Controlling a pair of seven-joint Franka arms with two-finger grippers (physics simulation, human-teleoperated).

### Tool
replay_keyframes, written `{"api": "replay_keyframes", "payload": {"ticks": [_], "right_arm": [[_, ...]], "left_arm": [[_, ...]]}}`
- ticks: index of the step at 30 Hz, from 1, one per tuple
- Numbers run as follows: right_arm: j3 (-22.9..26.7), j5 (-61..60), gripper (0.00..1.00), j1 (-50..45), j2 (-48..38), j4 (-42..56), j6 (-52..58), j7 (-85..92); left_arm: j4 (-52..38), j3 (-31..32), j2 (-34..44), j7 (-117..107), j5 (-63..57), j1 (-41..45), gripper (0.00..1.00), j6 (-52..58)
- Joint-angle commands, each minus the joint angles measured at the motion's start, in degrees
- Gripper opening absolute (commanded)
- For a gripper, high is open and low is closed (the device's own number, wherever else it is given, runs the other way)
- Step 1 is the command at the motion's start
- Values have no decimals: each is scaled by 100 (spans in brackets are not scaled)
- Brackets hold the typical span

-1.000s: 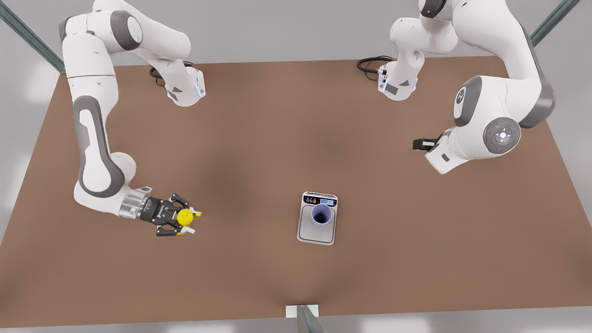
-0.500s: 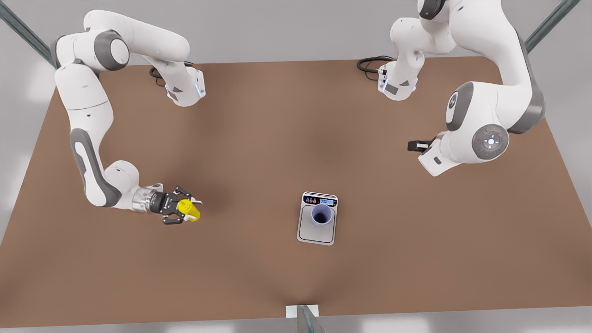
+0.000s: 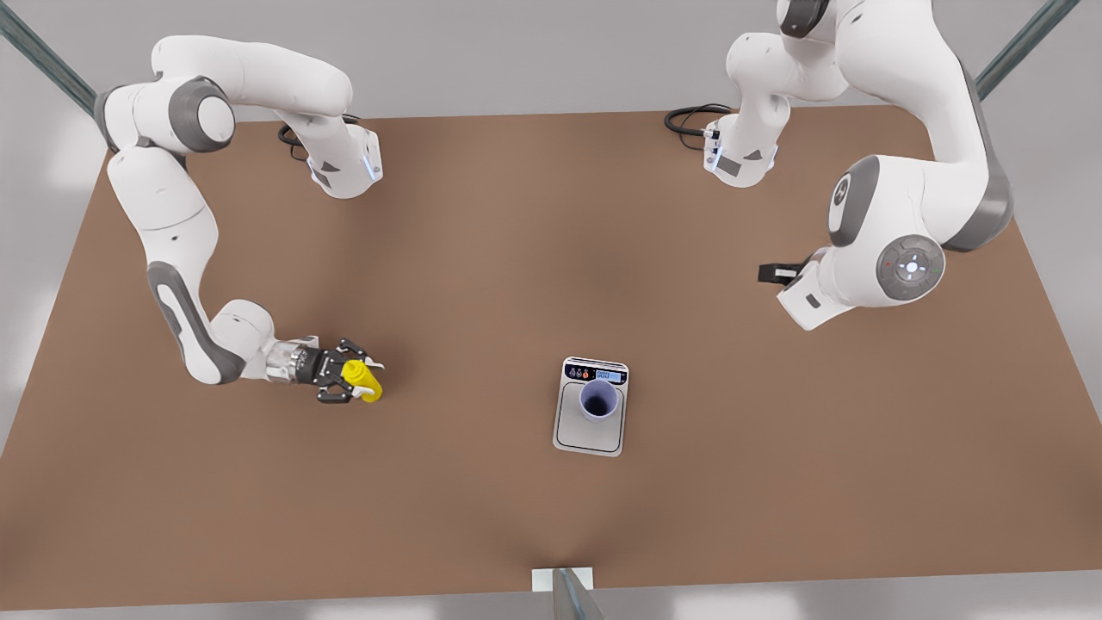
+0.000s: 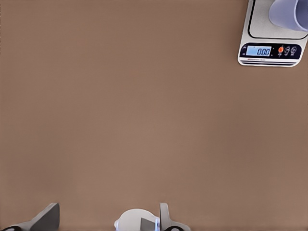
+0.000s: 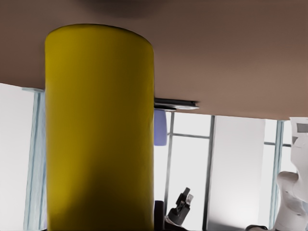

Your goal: Move cup to the weight, pick up sauce bottle, pour sauce

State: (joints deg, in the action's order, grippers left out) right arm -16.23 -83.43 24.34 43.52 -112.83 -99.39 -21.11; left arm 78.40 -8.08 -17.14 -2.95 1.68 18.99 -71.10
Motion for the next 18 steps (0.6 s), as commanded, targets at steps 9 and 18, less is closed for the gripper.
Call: {"api": "replay_keyframes", "payload": {"ticks": [9, 18], "right_arm": [[-3, -174, 100, 1, 78, -90, -89, 90], [-3, -165, 100, 10, 78, -90, -45, 72]], "left_arm": [[0, 0, 0, 5, -1, -1, 100, 0], [-18, 0, 0, 5, -9, -1, 100, 0]]}}
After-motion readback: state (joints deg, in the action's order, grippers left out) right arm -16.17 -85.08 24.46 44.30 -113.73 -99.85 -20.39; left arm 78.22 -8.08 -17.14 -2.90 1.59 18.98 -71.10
